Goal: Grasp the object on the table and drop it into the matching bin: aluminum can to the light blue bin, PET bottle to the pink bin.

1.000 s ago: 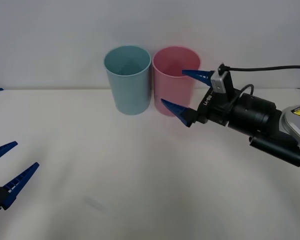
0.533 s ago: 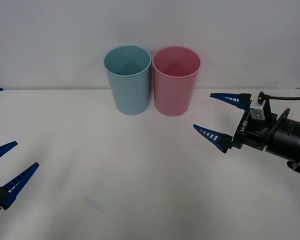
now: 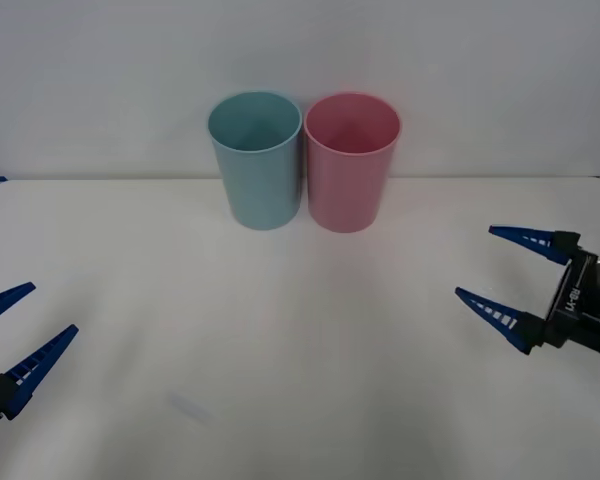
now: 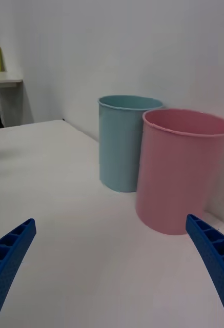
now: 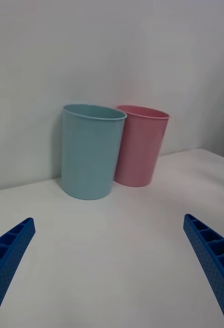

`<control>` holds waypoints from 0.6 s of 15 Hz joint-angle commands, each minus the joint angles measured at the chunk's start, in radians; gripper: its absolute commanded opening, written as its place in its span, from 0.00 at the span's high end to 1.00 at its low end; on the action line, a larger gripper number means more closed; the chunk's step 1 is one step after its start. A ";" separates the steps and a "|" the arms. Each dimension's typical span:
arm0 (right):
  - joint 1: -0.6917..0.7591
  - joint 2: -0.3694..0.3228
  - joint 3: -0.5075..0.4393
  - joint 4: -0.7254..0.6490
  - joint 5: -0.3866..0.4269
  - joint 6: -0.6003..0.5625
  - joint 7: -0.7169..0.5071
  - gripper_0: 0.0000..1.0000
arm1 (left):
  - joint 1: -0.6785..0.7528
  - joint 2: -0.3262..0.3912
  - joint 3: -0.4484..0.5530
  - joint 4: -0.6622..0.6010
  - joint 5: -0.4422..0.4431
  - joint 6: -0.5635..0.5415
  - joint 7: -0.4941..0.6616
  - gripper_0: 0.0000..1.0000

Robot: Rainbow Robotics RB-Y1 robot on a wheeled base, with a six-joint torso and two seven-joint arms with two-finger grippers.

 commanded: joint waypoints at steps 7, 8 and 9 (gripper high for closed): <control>0.159 0.032 -0.151 0.003 0.000 -0.063 -0.003 0.00 | 0.000 0.000 0.000 0.000 0.000 0.000 0.000 0.00; 0.167 0.030 -0.155 0.000 0.000 -0.069 -0.003 0.00 | 0.000 0.000 0.000 0.000 0.000 0.000 0.000 0.00; 0.170 0.032 -0.157 0.000 0.000 -0.073 -0.001 0.00 | 0.000 0.000 0.000 0.000 0.000 0.000 0.000 0.00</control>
